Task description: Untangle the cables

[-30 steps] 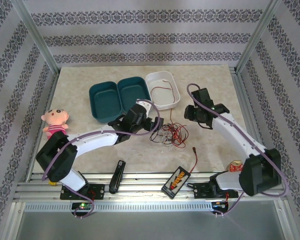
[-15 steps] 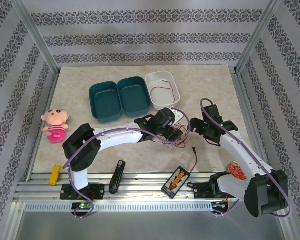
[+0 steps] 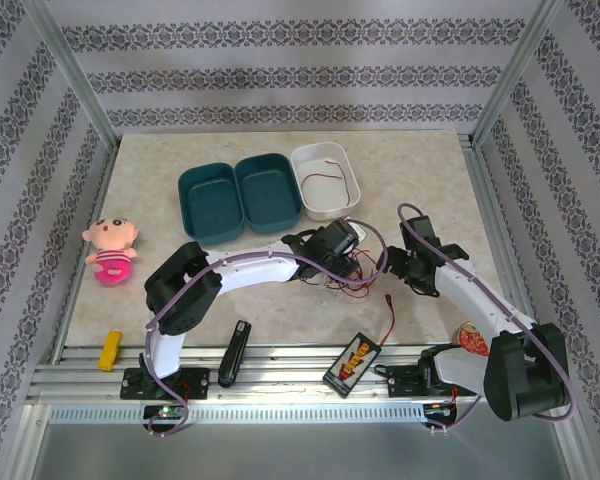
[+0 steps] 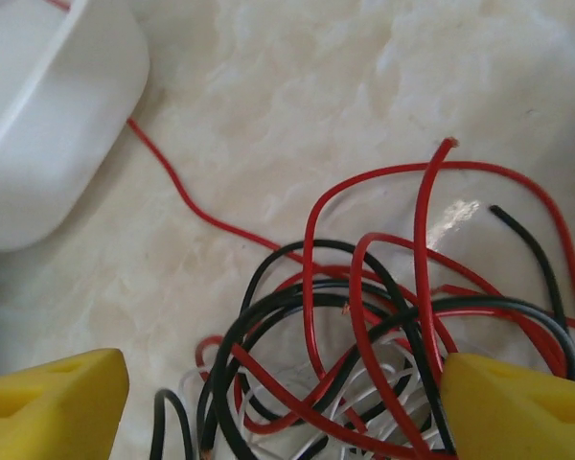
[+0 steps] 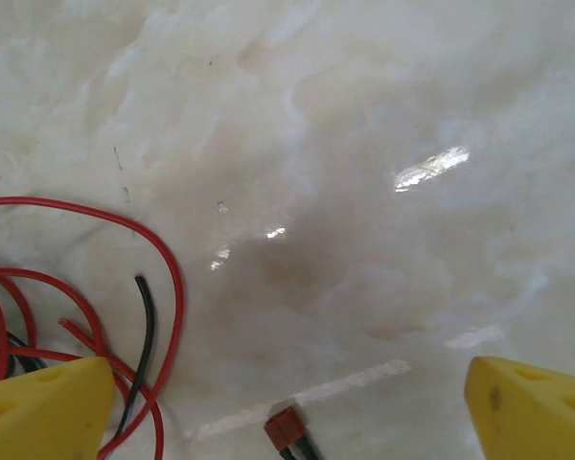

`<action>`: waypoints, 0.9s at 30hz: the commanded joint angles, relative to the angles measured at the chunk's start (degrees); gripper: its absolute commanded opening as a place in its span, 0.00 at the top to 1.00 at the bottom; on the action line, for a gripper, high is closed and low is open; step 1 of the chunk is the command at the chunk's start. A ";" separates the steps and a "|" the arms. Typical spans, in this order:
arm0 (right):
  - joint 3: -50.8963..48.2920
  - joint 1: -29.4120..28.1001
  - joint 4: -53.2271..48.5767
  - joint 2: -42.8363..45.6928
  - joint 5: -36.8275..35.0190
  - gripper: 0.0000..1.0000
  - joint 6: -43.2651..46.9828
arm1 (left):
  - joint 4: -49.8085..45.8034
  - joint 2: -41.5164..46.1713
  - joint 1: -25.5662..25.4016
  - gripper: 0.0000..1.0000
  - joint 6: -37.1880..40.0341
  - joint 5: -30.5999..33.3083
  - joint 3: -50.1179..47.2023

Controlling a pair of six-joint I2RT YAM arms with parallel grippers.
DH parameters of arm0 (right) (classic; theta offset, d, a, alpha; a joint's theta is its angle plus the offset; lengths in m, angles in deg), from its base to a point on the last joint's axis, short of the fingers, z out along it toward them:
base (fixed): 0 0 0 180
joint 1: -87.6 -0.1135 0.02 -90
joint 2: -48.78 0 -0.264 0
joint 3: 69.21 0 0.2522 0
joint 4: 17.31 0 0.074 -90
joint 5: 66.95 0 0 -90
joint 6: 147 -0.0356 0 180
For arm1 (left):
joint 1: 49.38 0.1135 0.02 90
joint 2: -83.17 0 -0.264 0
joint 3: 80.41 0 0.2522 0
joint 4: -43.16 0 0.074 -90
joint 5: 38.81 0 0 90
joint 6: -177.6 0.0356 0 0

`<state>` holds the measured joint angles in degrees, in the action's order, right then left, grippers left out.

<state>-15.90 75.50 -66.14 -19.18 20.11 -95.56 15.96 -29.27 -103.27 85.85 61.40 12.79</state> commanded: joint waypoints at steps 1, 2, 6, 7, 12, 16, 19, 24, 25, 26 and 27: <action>0.11 0.03 2.99 -2.29 2.31 0.19 1.60 | -3.47 0.14 1.01 0.25 -4.49 2.16 -0.11; 0.64 -0.47 3.45 -3.35 2.34 0.23 2.02 | -3.50 0.53 1.29 0.29 -5.88 2.10 -0.84; 4.22 -3.93 3.79 -8.33 2.11 0.28 3.68 | -2.43 3.05 2.24 0.38 -9.89 1.28 -4.44; 5.39 -4.67 3.54 -9.94 2.41 0.31 3.87 | -1.69 3.70 2.46 0.42 -10.78 0.81 -5.48; 9.09 -6.63 4.61 -16.45 4.20 0.38 3.87 | 0.82 6.08 4.09 0.63 -15.62 -1.95 -9.50; 11.28 -7.09 4.95 -20.25 6.30 0.49 3.70 | 4.09 8.40 5.13 0.73 -17.90 -4.36 -12.61; 11.51 -7.35 6.60 -21.27 8.42 0.53 2.85 | 5.21 8.59 5.87 0.76 -19.25 -6.24 -13.47; 11.54 -7.82 6.02 -22.52 9.63 0.58 2.03 | 5.83 7.84 6.38 0.78 -20.82 -8.43 -13.91; 11.48 -8.02 5.57 -22.56 9.57 0.58 1.79 | 6.13 7.87 6.43 0.78 -20.97 -8.76 -14.17; 11.27 -8.35 5.22 -22.49 9.38 0.59 1.60 | 6.35 7.94 6.43 0.78 -21.09 -8.88 -14.37; 10.95 -8.69 4.86 -22.31 9.23 0.59 1.16 | 6.62 8.12 6.43 0.78 -21.33 -8.90 -14.63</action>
<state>-5.56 67.80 -59.95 -41.28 28.57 -93.09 20.42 -22.14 -97.35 66.70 54.15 -0.66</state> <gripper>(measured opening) 0.412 0.219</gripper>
